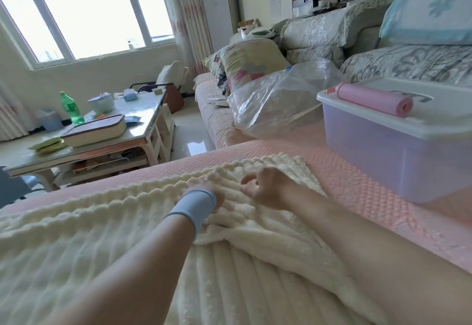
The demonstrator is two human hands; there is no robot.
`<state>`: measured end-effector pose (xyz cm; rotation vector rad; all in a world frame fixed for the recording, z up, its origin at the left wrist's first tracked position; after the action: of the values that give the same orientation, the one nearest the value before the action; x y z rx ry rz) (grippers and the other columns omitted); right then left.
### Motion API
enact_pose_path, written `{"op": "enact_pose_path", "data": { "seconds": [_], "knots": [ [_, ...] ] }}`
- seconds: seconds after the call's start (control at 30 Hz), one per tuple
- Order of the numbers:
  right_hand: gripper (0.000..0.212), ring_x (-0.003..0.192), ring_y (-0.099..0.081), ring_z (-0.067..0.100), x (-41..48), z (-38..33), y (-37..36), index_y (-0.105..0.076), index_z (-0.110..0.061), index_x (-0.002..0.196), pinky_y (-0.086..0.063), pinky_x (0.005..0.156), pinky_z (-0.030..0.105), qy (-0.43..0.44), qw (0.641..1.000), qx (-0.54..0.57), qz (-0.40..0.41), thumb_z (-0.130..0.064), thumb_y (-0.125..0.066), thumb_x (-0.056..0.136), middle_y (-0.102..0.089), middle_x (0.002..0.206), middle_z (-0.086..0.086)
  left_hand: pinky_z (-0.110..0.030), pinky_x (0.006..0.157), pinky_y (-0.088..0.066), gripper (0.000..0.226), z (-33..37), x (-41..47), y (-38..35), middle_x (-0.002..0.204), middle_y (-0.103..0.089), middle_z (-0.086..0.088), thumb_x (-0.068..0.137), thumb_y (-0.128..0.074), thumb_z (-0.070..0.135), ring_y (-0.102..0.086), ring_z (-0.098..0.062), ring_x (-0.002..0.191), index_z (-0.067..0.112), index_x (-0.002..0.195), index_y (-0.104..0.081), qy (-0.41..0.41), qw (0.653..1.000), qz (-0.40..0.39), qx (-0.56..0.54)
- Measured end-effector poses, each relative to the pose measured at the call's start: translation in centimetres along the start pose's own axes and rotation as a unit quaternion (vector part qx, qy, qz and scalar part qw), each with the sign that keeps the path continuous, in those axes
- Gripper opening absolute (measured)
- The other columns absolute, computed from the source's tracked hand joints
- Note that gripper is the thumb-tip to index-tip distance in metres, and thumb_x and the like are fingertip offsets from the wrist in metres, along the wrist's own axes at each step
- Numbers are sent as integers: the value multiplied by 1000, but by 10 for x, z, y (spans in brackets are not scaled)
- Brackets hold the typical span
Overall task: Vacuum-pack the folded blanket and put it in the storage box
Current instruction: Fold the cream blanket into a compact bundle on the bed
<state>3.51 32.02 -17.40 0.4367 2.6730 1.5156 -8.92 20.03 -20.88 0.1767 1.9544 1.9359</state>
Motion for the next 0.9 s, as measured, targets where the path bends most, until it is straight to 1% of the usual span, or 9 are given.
{"op": "enact_pose_path", "data": {
  "seconds": [0.07,0.2,0.3,0.43,0.6,0.67,0.73,0.83,0.9],
  "knots": [
    [66,136,-45,21,-7,-28,-32,-53,-33,140,-38,104,32,48,995,-61,-63,-69,-56,85,-46,152,0,-30,77,-48,51,-9,-10,-9,101,-57,-4,93,-47,45,-59,-21,92,14,134,-49,8,1000,-23,1],
    [104,148,-25,27,-42,-37,-81,-15,-20,158,-28,115,43,-5,956,-254,-149,-65,-65,79,-20,162,7,-29,81,-43,43,-11,-33,-16,126,-61,-12,94,-57,32,-56,-23,97,8,130,-56,-59,990,-84,-99],
    [46,130,-51,29,-51,-38,-65,-45,-15,138,-46,99,37,-29,951,-295,-92,-26,-56,95,-50,141,10,-33,87,-46,45,-17,-49,2,136,-53,-17,99,-50,26,-57,-30,112,5,138,-47,-69,953,-40,-292],
    [22,106,-62,27,-70,-22,-23,-58,-19,107,-46,77,32,-137,985,-107,-25,-14,-45,91,-65,115,7,-36,89,-54,58,-23,-77,30,142,-47,-15,94,-44,0,-58,-28,112,19,147,-33,-138,920,28,-366],
    [28,65,-44,15,-103,-24,-4,-43,-17,63,-34,58,29,-144,969,200,7,4,-39,80,-50,67,1,-46,114,-30,107,-17,-122,36,159,-1,2,75,-56,-4,-13,-29,145,52,147,0,-226,965,76,-113],
    [30,65,-46,14,-119,-25,-1,-51,-15,64,-38,61,31,-144,948,282,8,8,-41,80,-52,68,2,-51,118,-15,120,-14,-134,27,160,1,2,70,-75,19,-5,-30,147,50,146,12,-245,967,53,-42],
    [27,71,-61,15,-135,-26,5,-67,-12,75,-48,67,29,-133,927,351,13,1,-46,87,-67,78,4,-51,119,-9,115,-17,-143,24,156,-25,-2,66,-81,42,-18,-31,145,47,148,1,-242,968,30,-51],
    [28,94,-70,5,-155,-26,11,-75,-20,101,-51,78,22,-129,901,414,-20,-40,-56,95,-75,105,-8,-38,108,-30,78,-27,-157,22,134,-55,1,74,-72,55,-47,-25,124,40,138,-30,-223,969,21,-104],
    [48,108,-61,-1,-164,-25,15,-71,-29,111,-44,89,22,-130,935,328,-25,-67,-52,89,-65,119,-19,-34,98,-39,77,-28,-168,21,133,-54,-2,76,-73,54,-51,-23,114,33,138,-33,-231,967,7,-111]
  ]
}}
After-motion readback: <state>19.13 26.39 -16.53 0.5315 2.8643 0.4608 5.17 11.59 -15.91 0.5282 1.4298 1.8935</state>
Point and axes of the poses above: each hand's wrist, its own x-axis towards the middle knuckle, its own y-axis out of the back of the hand, z = x × y, the point moved 10 cm from there along x, towards the middle knuckle
